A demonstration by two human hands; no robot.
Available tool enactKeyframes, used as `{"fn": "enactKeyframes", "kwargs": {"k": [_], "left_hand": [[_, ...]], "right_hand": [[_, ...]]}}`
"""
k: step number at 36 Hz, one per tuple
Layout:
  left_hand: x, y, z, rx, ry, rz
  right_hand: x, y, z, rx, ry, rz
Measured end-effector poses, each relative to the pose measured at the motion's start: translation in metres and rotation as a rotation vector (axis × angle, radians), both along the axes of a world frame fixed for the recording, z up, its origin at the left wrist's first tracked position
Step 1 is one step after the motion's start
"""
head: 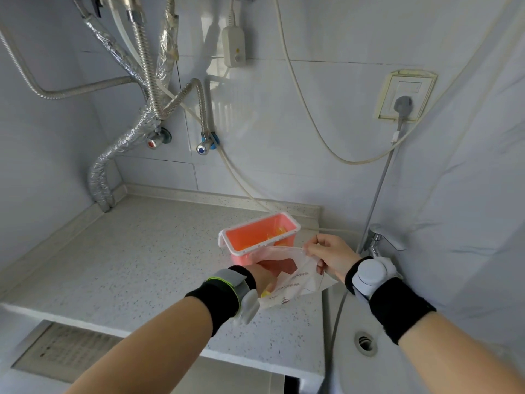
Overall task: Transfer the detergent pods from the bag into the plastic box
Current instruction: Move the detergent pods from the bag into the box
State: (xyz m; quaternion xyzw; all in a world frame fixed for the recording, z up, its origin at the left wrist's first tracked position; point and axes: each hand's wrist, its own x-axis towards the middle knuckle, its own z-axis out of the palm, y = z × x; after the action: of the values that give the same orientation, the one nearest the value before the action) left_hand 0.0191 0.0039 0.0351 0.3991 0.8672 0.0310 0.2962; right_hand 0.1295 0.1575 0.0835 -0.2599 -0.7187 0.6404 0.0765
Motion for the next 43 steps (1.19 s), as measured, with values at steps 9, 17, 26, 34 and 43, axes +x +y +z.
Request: {"fn": "enactKeyframes", "kwargs": {"k": [9, 17, 26, 34, 43], "left_hand": [[-0.002, -0.002, -0.004, 0.082, 0.192, -0.214], [0.001, -0.007, 0.02, 0.144, -0.023, -0.24], [-0.009, -0.012, 0.065, 0.504, -0.261, -0.086], [-0.046, -0.016, 0.091, 0.746, -0.259, 0.155], [-0.07, -0.027, 0.07, 0.667, -0.112, 0.322]], "right_hand": [[0.006, 0.001, -0.005, 0.014, -0.024, 0.005], [0.006, 0.007, -0.011, 0.056, -0.063, 0.02], [0.007, 0.012, -0.021, 0.071, -0.104, 0.043], [0.008, 0.015, -0.025, 0.078, -0.125, 0.043], [0.007, 0.016, -0.026, 0.062, -0.127, 0.057]]}}
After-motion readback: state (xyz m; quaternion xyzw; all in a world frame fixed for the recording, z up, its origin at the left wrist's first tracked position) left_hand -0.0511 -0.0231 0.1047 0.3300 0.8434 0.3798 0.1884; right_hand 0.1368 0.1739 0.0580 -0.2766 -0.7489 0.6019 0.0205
